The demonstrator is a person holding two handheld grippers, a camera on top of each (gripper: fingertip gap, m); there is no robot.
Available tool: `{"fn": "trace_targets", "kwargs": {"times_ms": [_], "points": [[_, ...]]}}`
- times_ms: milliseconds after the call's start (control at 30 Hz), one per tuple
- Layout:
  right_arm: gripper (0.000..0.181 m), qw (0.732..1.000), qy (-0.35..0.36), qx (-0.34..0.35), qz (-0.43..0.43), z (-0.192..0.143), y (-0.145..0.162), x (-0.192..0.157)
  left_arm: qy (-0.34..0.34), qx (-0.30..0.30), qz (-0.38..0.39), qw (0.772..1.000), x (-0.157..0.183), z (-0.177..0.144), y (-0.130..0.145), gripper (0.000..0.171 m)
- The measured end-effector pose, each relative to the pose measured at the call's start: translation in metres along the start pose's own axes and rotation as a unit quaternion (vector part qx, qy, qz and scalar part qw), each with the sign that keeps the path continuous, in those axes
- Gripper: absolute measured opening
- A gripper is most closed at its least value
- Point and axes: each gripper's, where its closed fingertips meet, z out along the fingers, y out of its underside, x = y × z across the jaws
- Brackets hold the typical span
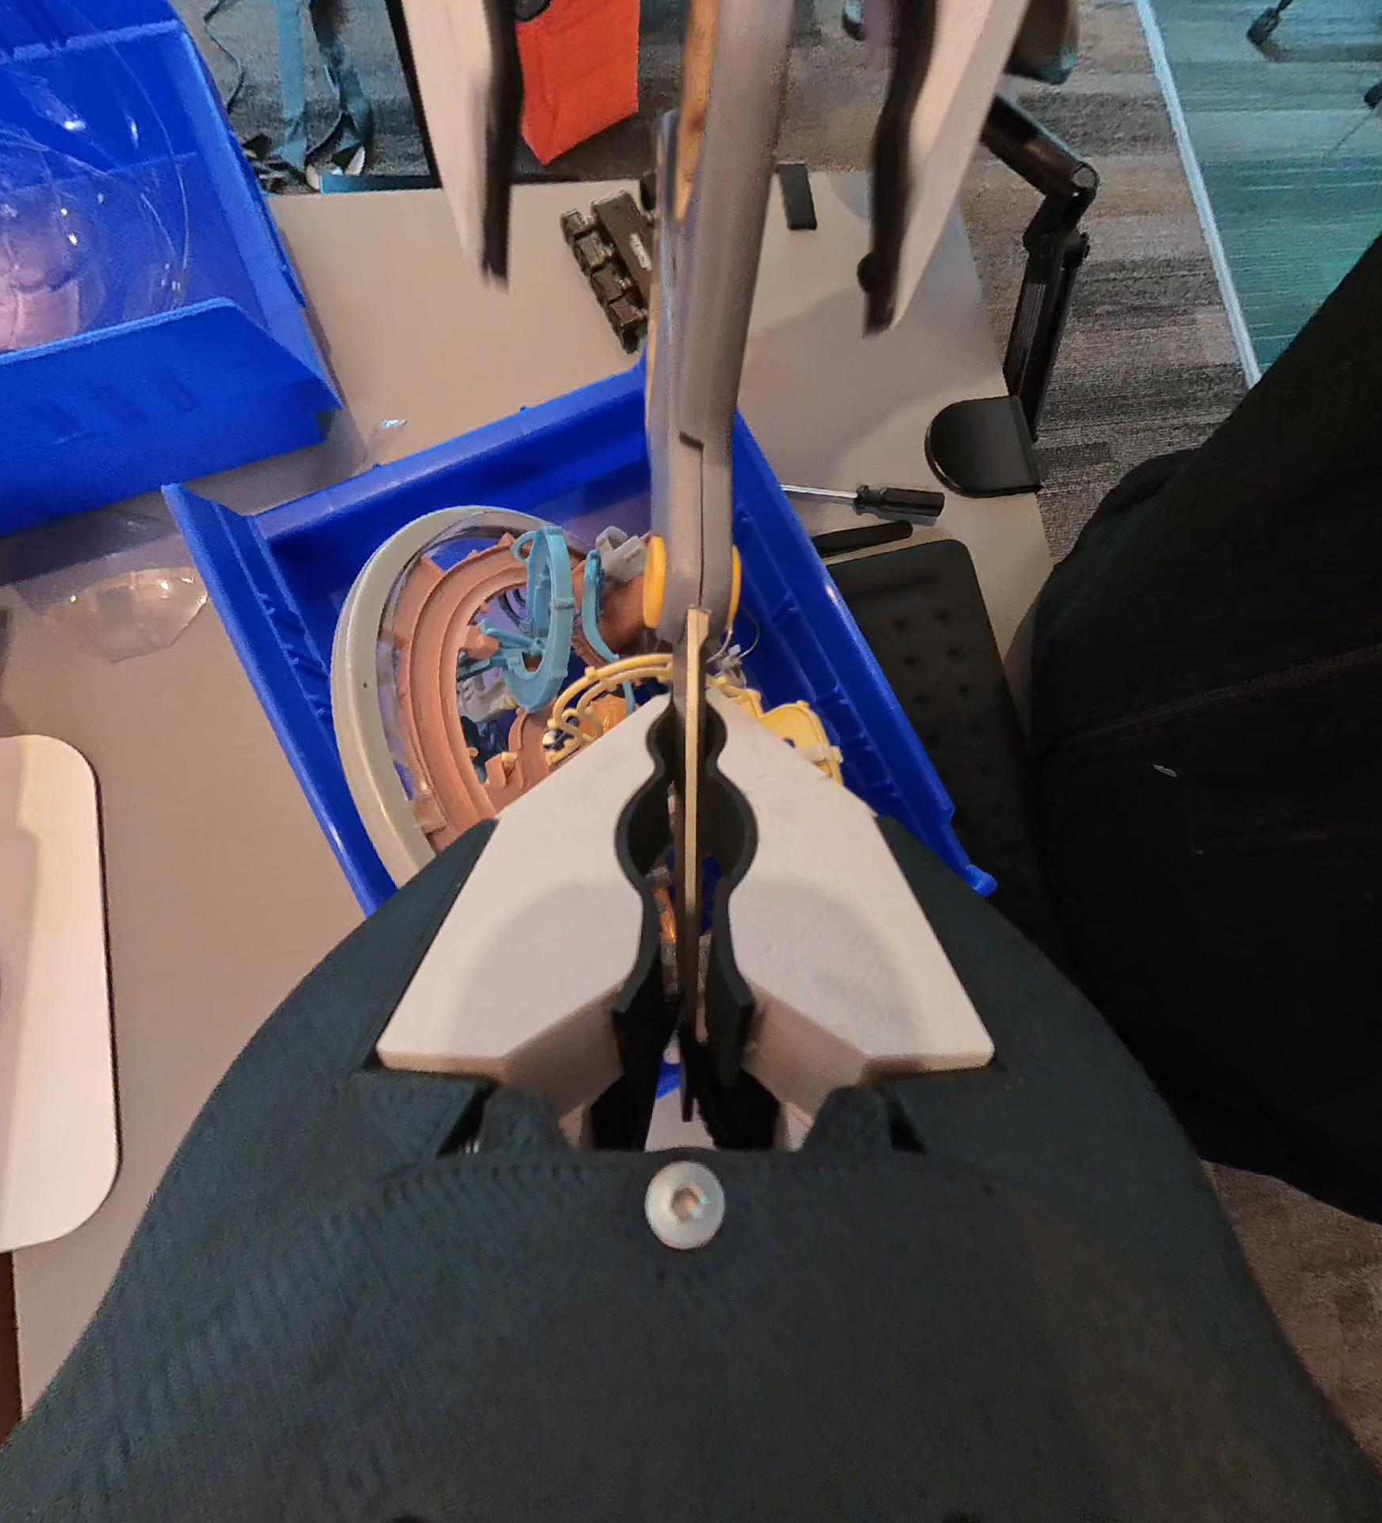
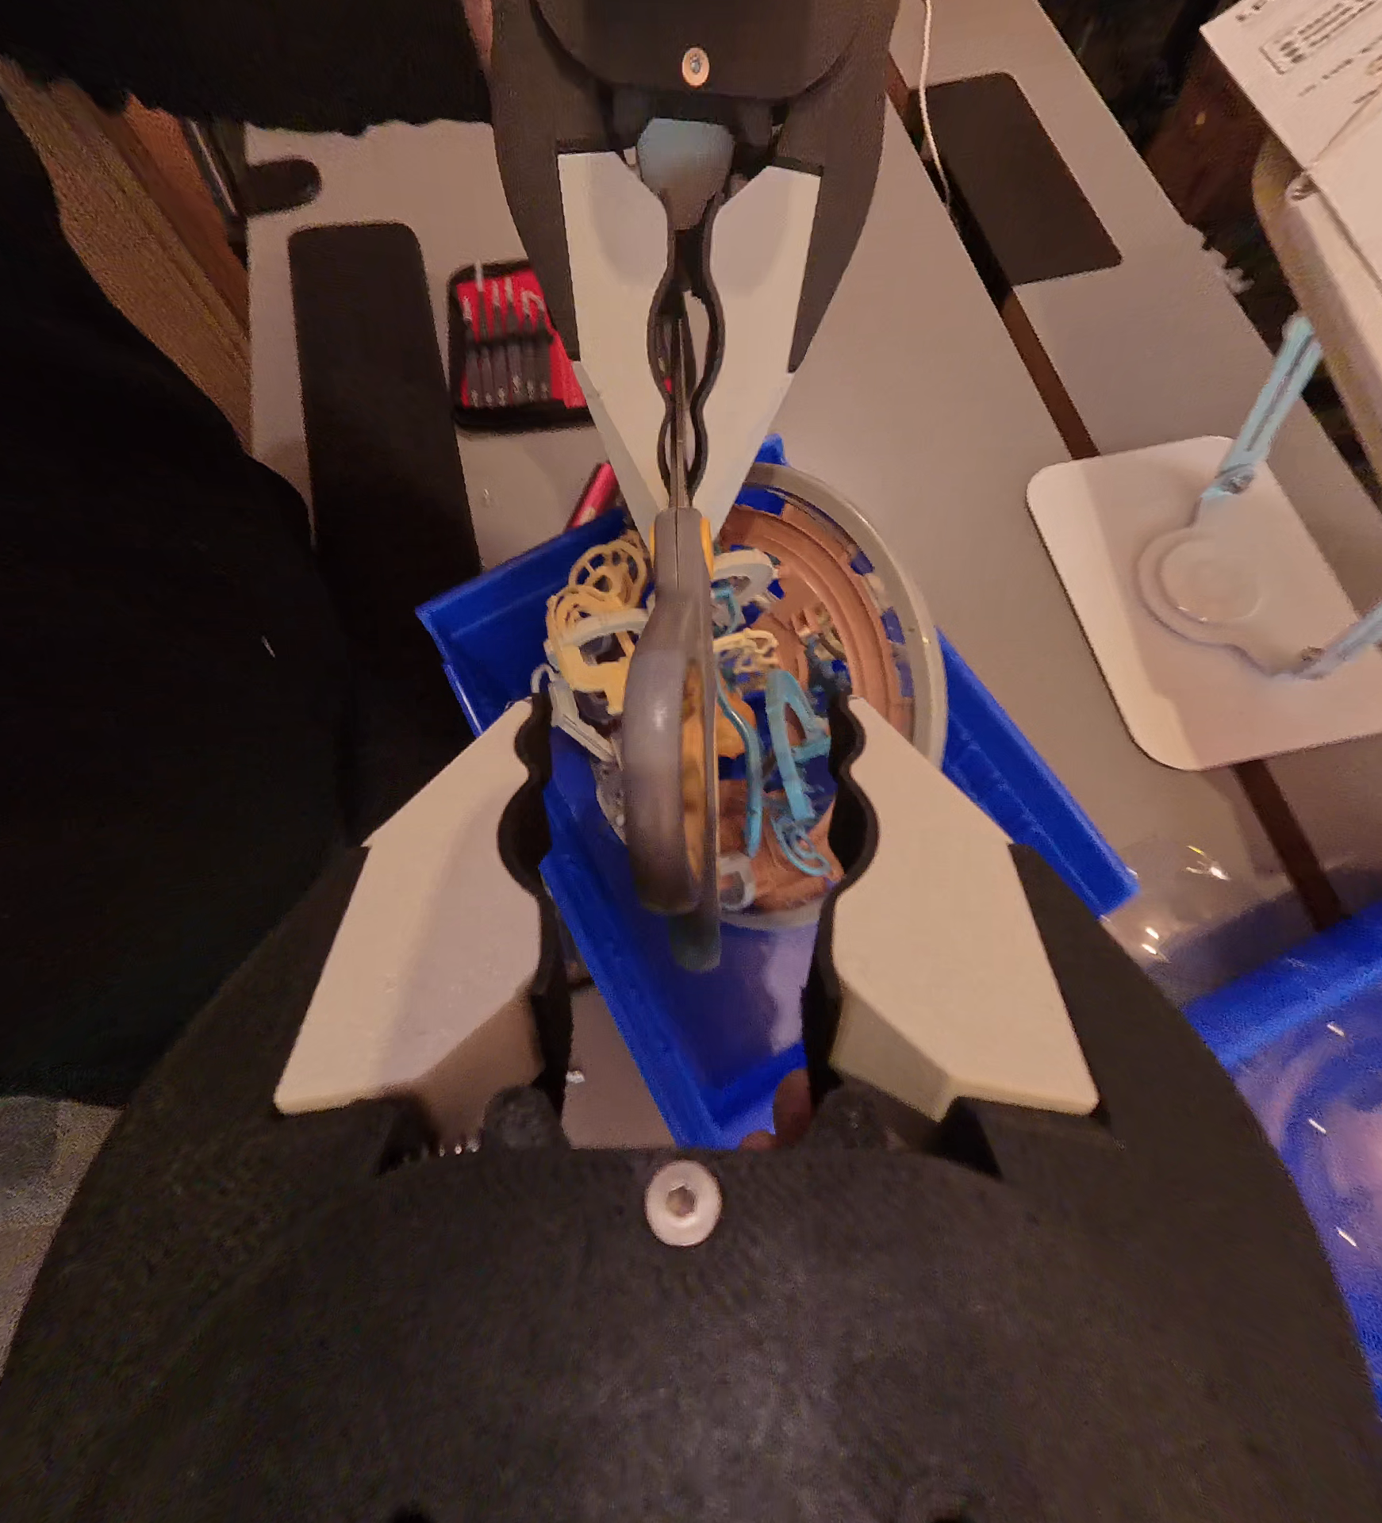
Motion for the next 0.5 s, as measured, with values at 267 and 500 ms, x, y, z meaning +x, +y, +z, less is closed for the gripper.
{"fn": "trace_targets", "kwargs": {"times_ms": [267,500], "points": [[0.014,0.996,-0.033,0.080,0.006,0.026,-0.005,-0.017,0.047,0.044,-0.011,0.998,0.020,0.005,-0.011,0.000],[0.014,0.996,-0.052,0.076,0.021,0.027,-0.004,-0.029,0.059,0.034,-0.010,0.998,0.031,0.013,-0.005,0.000]]}}
